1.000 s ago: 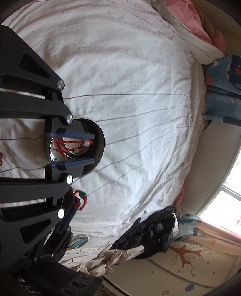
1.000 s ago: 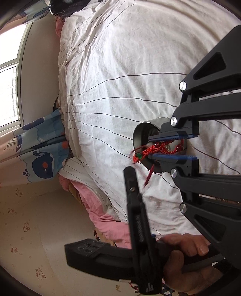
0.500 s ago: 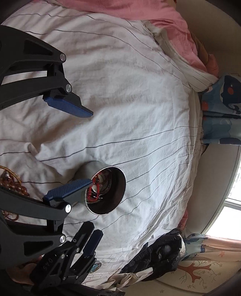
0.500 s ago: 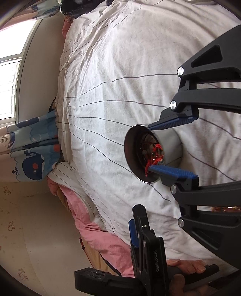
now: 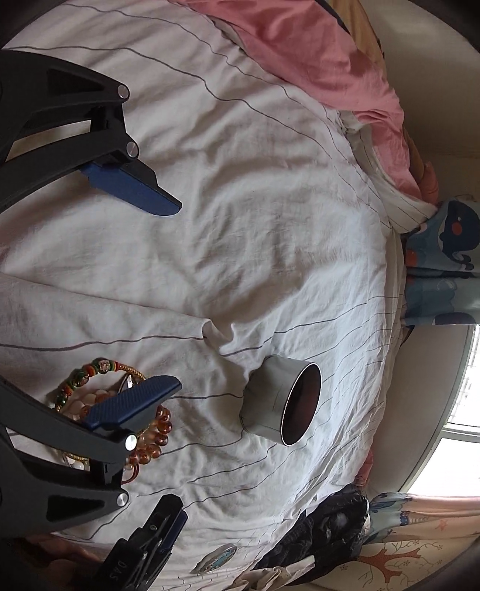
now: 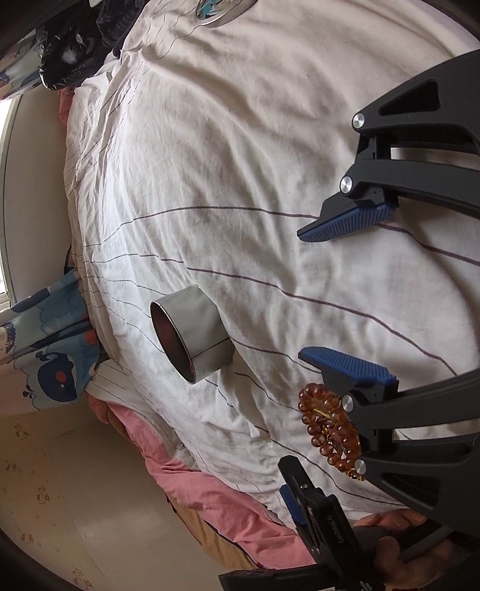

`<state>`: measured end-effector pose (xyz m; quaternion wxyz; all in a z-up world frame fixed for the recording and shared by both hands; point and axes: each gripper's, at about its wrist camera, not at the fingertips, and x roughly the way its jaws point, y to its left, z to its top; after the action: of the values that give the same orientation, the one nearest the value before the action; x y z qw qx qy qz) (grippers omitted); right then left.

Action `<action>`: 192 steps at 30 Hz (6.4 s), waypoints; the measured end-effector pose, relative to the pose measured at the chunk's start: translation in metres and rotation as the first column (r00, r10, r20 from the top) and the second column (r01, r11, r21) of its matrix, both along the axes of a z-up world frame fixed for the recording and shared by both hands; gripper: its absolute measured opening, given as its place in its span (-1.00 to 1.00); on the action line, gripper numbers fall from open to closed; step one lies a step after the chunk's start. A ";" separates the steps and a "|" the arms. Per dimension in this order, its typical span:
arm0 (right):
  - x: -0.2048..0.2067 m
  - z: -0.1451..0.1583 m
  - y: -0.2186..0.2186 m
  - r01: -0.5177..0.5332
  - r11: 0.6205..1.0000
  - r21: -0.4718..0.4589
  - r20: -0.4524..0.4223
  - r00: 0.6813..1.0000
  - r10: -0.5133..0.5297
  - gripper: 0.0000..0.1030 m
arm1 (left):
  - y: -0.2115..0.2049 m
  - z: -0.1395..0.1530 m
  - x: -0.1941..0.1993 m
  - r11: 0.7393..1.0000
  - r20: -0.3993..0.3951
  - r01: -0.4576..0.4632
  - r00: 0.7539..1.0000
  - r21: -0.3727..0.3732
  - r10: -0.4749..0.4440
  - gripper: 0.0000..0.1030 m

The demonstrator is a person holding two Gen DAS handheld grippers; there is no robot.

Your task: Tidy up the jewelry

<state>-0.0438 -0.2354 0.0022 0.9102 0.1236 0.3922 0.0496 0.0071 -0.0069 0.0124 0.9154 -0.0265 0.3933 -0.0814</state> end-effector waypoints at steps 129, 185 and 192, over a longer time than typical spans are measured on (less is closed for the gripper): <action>-0.021 0.003 0.004 0.017 1.000 0.000 0.060 0.998 -0.017 0.50 | 0.012 0.032 -0.005 0.955 0.105 0.153 0.986 -0.256 -0.130 -0.79; 0.025 -0.011 -0.011 -0.074 0.997 0.009 -0.152 0.986 0.075 -0.09 | 0.018 -0.014 0.007 0.987 -0.076 0.018 0.997 -0.159 -0.030 -0.18; 0.019 -0.003 -0.010 -0.133 0.985 0.111 -0.083 0.986 0.143 -0.92 | 0.017 -0.002 -0.002 0.981 -0.047 0.081 0.995 -0.176 -0.091 -0.80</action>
<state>-0.0250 -0.2455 -0.0009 0.8780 0.1458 0.4377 0.1275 0.0054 0.0097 0.0103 0.8941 -0.0917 0.4103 -0.1542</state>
